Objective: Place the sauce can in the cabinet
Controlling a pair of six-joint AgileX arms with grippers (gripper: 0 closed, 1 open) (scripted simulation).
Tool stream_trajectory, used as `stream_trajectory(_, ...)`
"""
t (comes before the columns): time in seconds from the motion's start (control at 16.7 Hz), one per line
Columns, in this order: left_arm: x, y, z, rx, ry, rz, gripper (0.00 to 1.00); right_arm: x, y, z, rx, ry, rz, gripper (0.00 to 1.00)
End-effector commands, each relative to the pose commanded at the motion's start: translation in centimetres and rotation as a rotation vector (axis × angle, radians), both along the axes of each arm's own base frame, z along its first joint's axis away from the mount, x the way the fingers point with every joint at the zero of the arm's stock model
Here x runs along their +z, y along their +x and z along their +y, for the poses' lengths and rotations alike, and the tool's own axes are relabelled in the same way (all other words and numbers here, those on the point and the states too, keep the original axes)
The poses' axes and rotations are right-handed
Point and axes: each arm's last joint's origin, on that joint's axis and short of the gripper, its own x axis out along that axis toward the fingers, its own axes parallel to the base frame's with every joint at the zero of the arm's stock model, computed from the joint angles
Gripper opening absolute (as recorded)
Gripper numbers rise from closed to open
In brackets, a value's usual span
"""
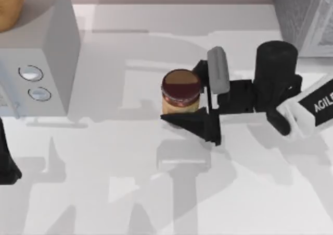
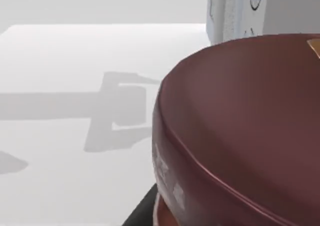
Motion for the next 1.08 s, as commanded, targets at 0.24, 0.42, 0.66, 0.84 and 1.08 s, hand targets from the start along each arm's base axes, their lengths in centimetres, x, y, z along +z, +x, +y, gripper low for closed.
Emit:
stream_trajectory(0.24, 0.0, 0.0, 0.0, 0.000, 0.000, 0.000, 1.00, 6.2, -0.4, -0.2, -0.001, -0.001, 0.008, 0.00)
stream_trajectory(0.42, 0.0, 0.0, 0.0, 0.000, 0.000, 0.000, 1.00, 8.3, -0.8, -0.4, 0.000, 0.001, 0.004, 0.00)
stream_trajectory(0.66, 0.0, 0.0, 0.0, 0.000, 0.000, 0.000, 1.00, 8.2, -0.8, -0.4, 0.000, 0.000, 0.007, 0.00)
stream_trajectory(0.84, 0.0, 0.0, 0.0, 0.000, 0.000, 0.000, 1.00, 8.8, -1.1, -0.8, -0.020, -0.002, 0.006, 0.00)
stream_trajectory(1.08, 0.0, 0.0, 0.0, 0.000, 0.000, 0.000, 1.00, 12.0, -3.4, -3.4, -0.162, -0.010, -0.001, 0.00)
